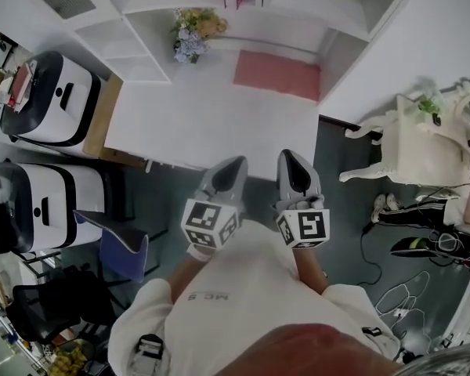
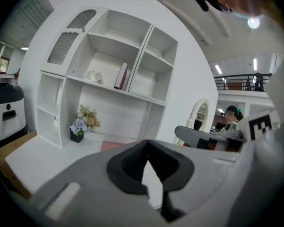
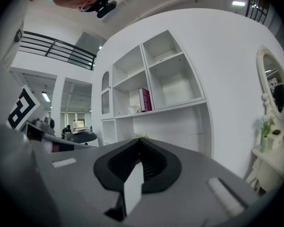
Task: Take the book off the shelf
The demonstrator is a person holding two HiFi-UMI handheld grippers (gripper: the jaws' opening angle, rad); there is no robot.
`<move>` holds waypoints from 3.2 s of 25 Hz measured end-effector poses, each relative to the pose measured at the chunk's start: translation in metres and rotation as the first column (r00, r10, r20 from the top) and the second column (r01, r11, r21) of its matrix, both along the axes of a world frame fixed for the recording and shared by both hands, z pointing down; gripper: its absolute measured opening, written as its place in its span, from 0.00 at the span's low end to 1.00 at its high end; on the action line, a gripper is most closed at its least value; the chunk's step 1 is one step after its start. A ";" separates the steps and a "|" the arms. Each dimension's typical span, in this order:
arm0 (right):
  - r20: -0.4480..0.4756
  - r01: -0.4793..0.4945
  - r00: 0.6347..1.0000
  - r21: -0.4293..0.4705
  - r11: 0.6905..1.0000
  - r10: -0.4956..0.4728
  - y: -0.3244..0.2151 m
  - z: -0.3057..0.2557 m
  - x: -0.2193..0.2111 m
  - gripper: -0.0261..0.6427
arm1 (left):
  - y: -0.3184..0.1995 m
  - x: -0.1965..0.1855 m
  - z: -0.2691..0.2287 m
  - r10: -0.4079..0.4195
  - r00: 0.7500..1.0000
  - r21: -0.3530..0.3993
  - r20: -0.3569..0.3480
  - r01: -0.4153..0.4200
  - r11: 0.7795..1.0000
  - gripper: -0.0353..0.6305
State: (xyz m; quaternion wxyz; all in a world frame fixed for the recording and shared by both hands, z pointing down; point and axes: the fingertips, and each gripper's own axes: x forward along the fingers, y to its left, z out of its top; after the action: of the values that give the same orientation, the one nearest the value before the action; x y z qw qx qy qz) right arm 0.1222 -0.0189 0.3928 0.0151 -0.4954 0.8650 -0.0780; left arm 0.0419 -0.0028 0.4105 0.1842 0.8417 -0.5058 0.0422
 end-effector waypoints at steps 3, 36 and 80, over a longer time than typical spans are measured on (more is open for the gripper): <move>-0.002 -0.021 1.000 0.009 1.000 0.021 -0.041 -0.004 -0.018 0.03 | -0.042 -0.017 -0.007 0.023 1.000 0.014 -0.001 -0.023 1.000 0.05; 0.002 -0.132 0.991 0.131 0.983 0.133 -0.189 -0.042 -0.088 0.04 | -0.210 -0.065 -0.055 0.219 0.973 0.126 0.074 -0.227 0.966 0.05; -0.018 -0.108 0.993 0.169 0.980 0.113 -0.199 -0.078 -0.081 0.04 | -0.382 -0.057 -0.169 -0.030 0.972 0.380 0.234 -0.063 0.923 0.43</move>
State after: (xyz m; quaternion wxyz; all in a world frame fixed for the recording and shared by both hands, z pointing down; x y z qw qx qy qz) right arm 0.0416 -0.2175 0.3151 0.0490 -0.5408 0.8397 0.0031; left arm -0.0153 -0.3852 0.2416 -0.0463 0.8547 -0.5153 0.0429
